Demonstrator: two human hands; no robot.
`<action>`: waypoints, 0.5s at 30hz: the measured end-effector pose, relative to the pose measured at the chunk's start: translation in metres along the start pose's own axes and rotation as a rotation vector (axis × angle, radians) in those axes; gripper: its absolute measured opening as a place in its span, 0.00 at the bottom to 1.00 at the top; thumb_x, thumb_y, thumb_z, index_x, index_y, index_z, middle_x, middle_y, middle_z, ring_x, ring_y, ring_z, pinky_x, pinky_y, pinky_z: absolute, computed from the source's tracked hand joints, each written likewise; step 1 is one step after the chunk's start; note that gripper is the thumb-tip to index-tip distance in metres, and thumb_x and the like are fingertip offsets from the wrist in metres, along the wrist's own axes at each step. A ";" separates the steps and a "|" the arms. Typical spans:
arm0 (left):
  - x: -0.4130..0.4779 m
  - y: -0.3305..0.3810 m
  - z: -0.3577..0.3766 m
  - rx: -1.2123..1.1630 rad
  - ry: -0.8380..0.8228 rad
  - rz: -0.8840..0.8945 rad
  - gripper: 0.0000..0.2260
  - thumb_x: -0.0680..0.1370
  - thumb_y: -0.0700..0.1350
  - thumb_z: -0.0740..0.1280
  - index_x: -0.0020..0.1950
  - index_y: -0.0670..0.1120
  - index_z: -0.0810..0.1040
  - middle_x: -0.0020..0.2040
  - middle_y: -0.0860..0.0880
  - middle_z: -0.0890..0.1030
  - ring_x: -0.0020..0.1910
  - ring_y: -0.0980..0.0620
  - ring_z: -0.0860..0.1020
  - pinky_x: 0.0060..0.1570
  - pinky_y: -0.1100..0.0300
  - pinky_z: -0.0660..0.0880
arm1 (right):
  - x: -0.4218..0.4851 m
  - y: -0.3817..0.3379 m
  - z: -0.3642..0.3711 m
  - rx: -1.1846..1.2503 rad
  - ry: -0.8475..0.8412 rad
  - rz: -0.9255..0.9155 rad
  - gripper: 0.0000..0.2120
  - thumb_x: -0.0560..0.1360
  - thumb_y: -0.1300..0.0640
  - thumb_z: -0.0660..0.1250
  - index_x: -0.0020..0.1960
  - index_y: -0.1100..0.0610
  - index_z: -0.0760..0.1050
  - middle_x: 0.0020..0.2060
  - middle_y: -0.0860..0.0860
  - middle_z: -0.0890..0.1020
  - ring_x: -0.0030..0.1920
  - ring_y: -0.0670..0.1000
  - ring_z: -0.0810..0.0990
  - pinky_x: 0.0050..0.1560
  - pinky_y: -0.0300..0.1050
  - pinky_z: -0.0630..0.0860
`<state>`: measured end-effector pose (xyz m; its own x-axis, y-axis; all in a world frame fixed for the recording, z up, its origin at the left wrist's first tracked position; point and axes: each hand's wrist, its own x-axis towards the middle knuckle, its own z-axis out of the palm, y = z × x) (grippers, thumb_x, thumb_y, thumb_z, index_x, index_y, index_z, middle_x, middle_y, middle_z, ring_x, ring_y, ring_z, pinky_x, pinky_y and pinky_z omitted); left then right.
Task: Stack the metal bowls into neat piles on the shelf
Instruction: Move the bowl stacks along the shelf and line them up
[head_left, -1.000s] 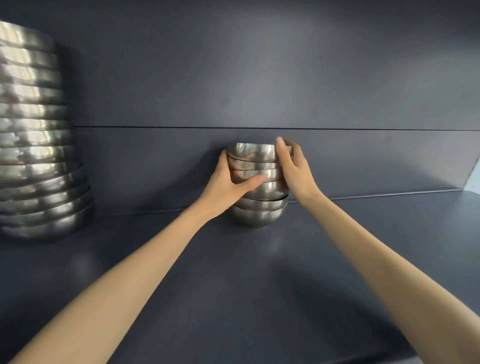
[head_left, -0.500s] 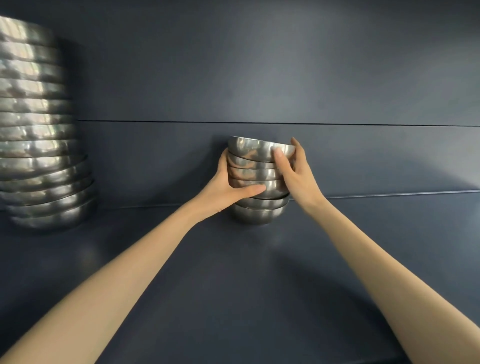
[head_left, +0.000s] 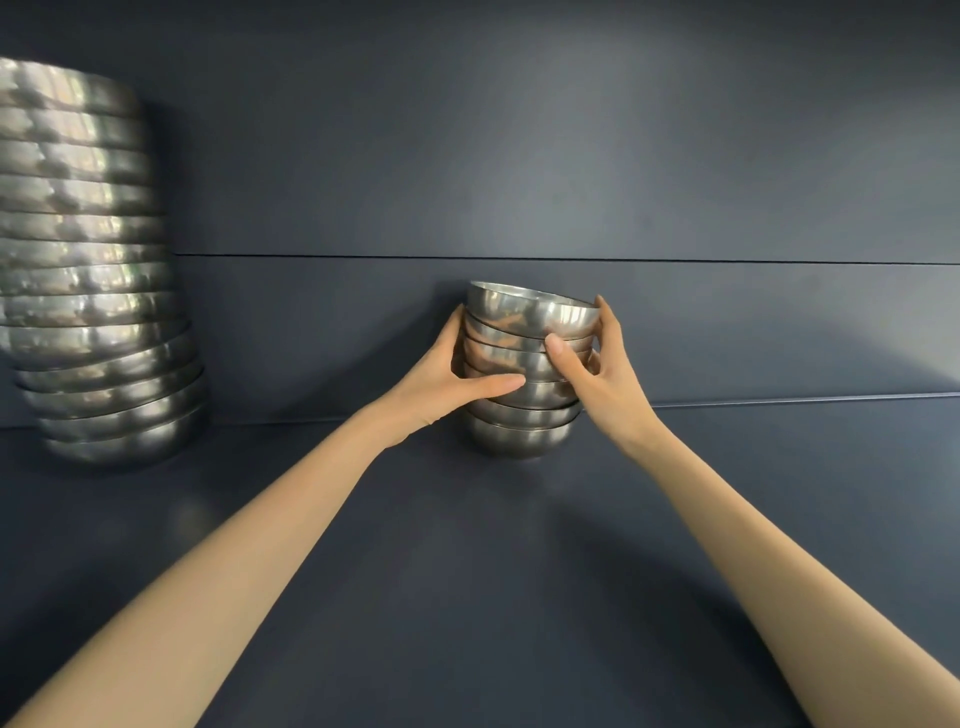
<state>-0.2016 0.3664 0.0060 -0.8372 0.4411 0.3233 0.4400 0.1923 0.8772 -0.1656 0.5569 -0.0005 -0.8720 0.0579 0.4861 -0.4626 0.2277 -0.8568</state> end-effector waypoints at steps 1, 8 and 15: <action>0.000 0.000 0.001 -0.002 0.025 0.002 0.44 0.67 0.53 0.78 0.77 0.56 0.56 0.67 0.60 0.74 0.65 0.63 0.72 0.67 0.60 0.68 | -0.001 0.002 0.000 -0.004 -0.006 -0.008 0.41 0.68 0.42 0.67 0.76 0.50 0.55 0.56 0.35 0.76 0.59 0.38 0.76 0.64 0.39 0.72; -0.001 0.001 0.004 -0.041 0.064 0.006 0.30 0.69 0.47 0.76 0.65 0.60 0.65 0.60 0.61 0.78 0.60 0.65 0.76 0.60 0.66 0.72 | -0.002 0.005 -0.002 0.039 0.004 -0.020 0.23 0.69 0.45 0.70 0.61 0.45 0.66 0.52 0.37 0.79 0.52 0.33 0.78 0.50 0.29 0.74; -0.002 -0.001 0.004 -0.072 0.081 0.025 0.29 0.72 0.42 0.74 0.67 0.58 0.64 0.59 0.63 0.76 0.58 0.69 0.75 0.56 0.70 0.72 | 0.000 0.005 -0.002 0.059 0.028 -0.022 0.17 0.74 0.50 0.70 0.60 0.47 0.68 0.51 0.39 0.80 0.49 0.32 0.79 0.48 0.28 0.74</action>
<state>-0.1986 0.3691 0.0029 -0.8509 0.3719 0.3709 0.4395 0.1174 0.8905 -0.1680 0.5597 -0.0043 -0.8568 0.0809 0.5093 -0.4914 0.1715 -0.8539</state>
